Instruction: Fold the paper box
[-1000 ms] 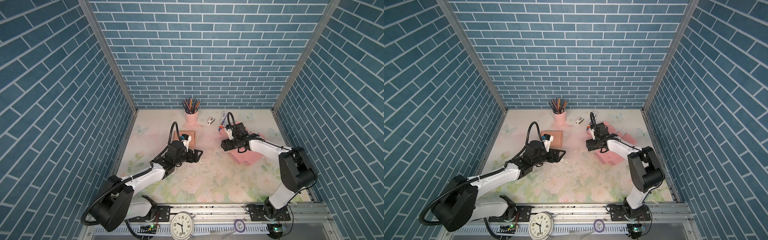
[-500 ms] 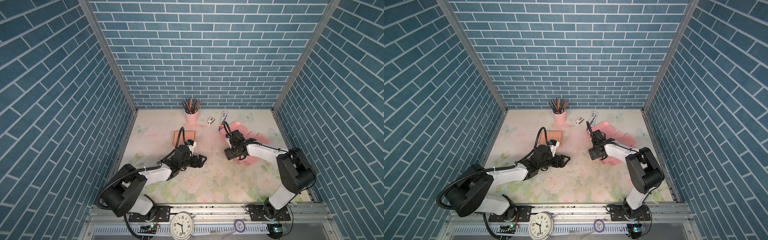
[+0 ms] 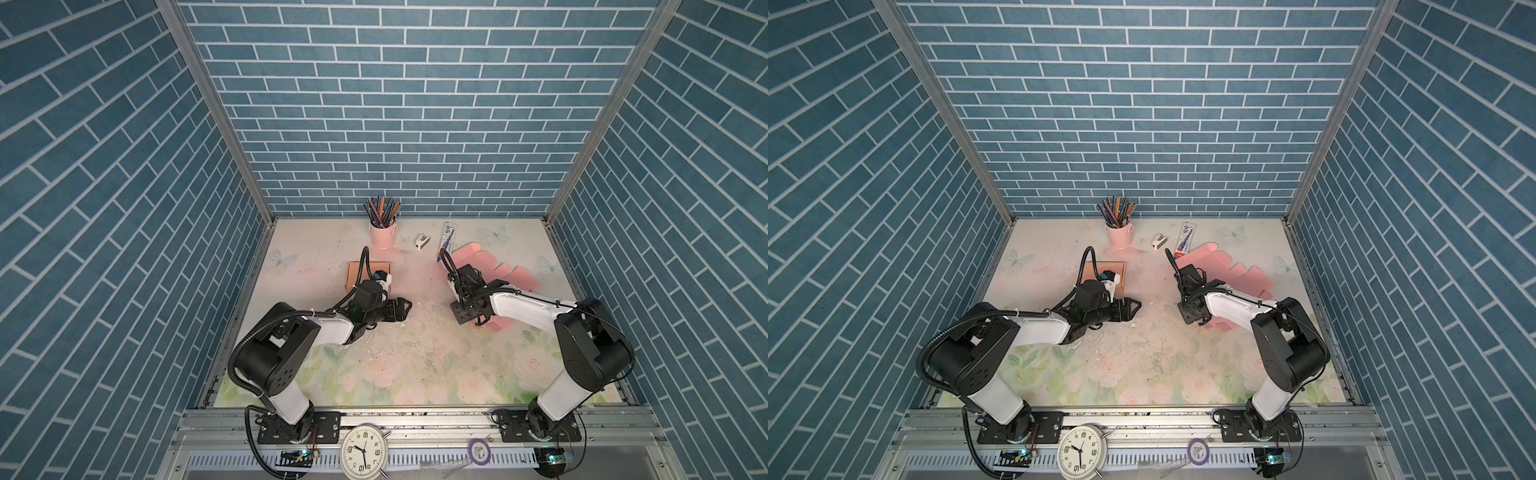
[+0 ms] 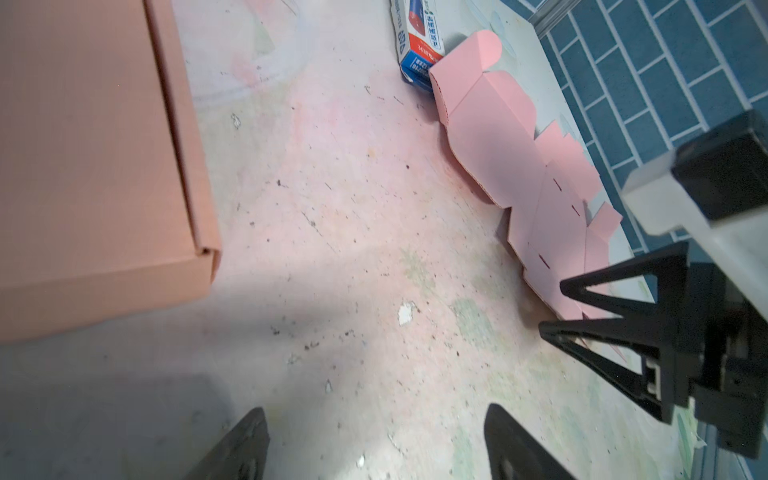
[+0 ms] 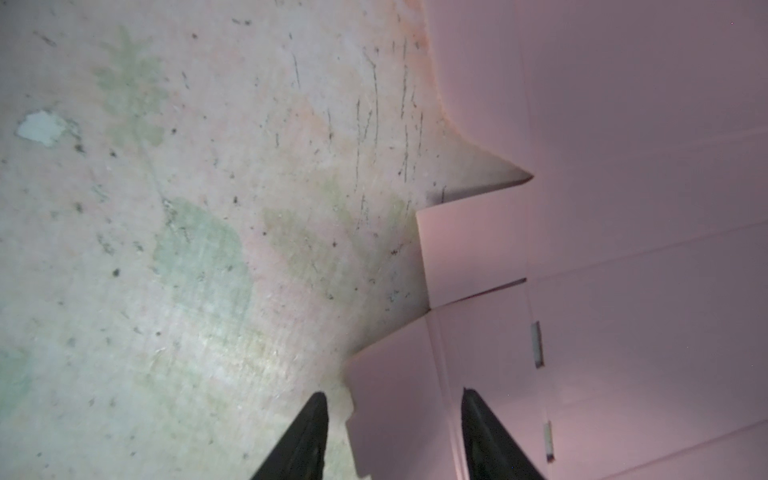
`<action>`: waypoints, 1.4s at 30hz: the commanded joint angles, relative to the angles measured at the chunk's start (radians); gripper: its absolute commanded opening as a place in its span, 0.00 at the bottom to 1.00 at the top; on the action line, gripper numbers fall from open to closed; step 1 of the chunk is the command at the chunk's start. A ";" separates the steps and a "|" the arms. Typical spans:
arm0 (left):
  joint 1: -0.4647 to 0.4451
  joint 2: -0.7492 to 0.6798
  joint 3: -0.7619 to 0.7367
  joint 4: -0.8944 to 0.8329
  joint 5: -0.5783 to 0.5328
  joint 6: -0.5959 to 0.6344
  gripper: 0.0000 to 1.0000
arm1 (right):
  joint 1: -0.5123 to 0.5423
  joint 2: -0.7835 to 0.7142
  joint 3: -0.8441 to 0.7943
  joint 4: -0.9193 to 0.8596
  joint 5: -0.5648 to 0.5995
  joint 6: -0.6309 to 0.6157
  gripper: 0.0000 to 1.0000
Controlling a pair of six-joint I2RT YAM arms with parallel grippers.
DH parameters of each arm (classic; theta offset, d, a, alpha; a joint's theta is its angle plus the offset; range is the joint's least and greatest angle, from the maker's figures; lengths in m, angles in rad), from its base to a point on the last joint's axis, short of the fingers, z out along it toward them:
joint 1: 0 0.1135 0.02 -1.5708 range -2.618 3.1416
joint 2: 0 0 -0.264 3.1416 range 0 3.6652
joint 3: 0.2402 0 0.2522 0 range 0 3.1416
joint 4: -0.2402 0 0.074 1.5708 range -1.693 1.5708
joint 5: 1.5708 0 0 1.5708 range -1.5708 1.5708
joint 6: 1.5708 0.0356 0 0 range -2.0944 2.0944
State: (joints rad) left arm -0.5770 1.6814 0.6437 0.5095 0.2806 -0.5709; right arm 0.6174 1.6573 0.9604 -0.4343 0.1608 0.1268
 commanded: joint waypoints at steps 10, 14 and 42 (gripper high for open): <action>0.055 0.072 0.062 0.078 -0.137 -0.021 0.76 | 0.010 -0.029 -0.042 -0.021 0.032 0.004 0.37; 0.075 0.072 0.061 0.072 -0.150 -0.023 0.75 | 0.010 -0.011 -0.040 -0.024 0.032 0.001 0.33; 0.274 0.033 -0.019 0.078 -0.122 0.006 0.72 | 0.122 -0.046 -0.048 0.002 -0.048 -0.047 0.15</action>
State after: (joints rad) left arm -0.3183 1.7428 0.6430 0.5667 0.1463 -0.5762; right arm 0.7185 1.6226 0.9169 -0.4221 0.1528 0.1139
